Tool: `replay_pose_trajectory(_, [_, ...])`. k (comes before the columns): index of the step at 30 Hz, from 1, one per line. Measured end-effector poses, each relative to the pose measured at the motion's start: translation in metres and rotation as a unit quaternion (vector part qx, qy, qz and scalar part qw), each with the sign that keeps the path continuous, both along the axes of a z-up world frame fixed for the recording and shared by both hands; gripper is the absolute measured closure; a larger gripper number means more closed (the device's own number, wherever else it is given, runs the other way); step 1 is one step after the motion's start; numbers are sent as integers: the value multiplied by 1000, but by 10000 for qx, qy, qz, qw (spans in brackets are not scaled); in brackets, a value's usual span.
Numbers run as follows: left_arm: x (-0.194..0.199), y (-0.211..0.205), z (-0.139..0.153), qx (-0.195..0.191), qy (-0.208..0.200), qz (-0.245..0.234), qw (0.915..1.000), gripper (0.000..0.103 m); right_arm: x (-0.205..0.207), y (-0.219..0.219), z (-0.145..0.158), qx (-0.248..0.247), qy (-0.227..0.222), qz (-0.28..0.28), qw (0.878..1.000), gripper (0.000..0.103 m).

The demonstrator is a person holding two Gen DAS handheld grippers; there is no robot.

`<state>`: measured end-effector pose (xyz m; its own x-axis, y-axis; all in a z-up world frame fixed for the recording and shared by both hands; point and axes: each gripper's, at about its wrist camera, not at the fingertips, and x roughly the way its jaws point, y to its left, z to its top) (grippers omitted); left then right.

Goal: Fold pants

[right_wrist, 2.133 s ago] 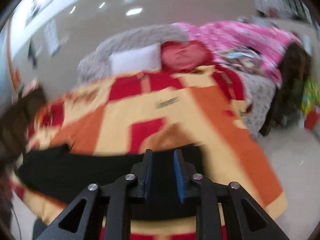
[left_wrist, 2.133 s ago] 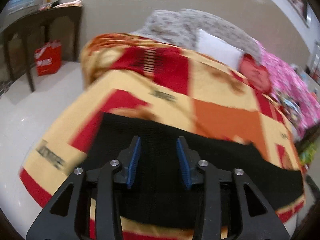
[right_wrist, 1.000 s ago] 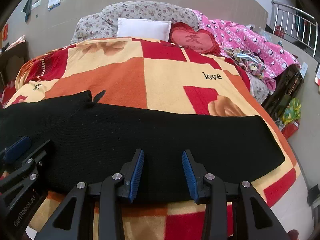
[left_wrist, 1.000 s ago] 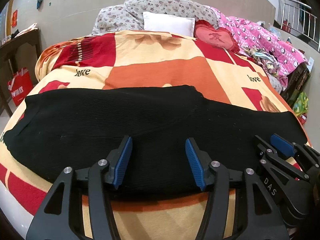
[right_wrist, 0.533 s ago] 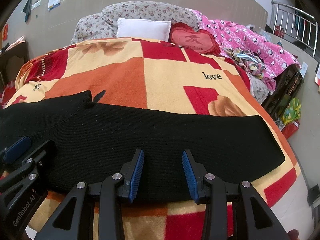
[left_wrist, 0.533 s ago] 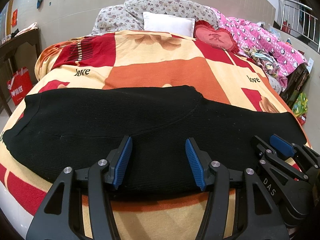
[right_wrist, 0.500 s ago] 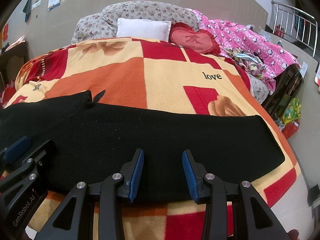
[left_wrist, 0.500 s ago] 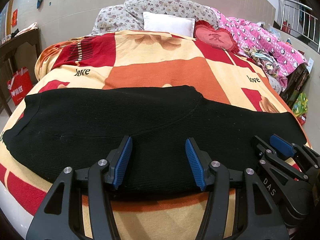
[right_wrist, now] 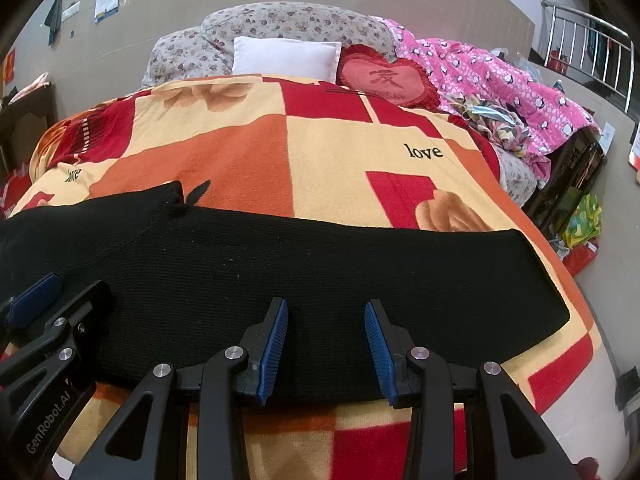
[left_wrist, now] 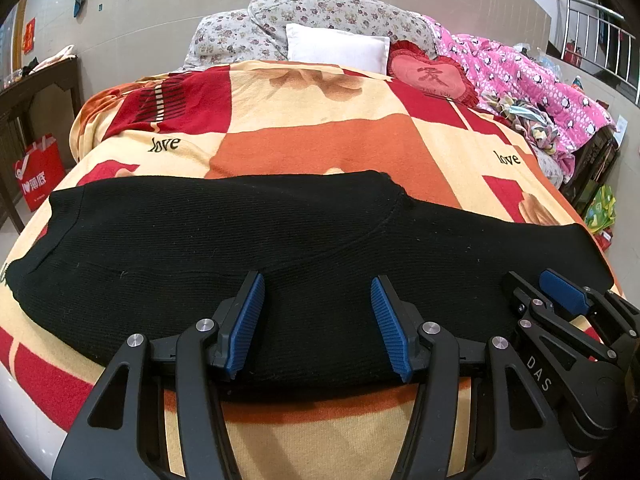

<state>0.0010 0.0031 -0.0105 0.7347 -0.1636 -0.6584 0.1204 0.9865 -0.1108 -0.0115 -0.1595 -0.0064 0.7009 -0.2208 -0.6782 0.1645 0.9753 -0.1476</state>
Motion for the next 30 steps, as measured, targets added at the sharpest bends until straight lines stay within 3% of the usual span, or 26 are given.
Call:
replay_pose_trajectory(19, [0, -1, 0, -1, 2, -13, 10000, 46, -2, 0, -1, 15, -58, 1, 10000, 62])
replay_pose_trajectory(22, [0, -3, 0, 10, 6, -14, 10000, 46, -6, -9, -3, 250, -252, 2, 9994, 54])
replay_pose_trajectory(24, [0, -2, 0, 5, 5, -12, 10000, 45, -8, -16, -6, 282, -363, -41, 9989, 35])
replay_pose_trajectory(27, [0, -2, 0, -19, 1, -14, 10000, 45, -12, -43, 0, 983, -409, 126, 9942, 41])
replay_pose_trajectory(30, [-1, -2, -1, -101, 0, -43, 9999, 43, -36, -92, 18, 1685, -1062, -104, 9799, 41])
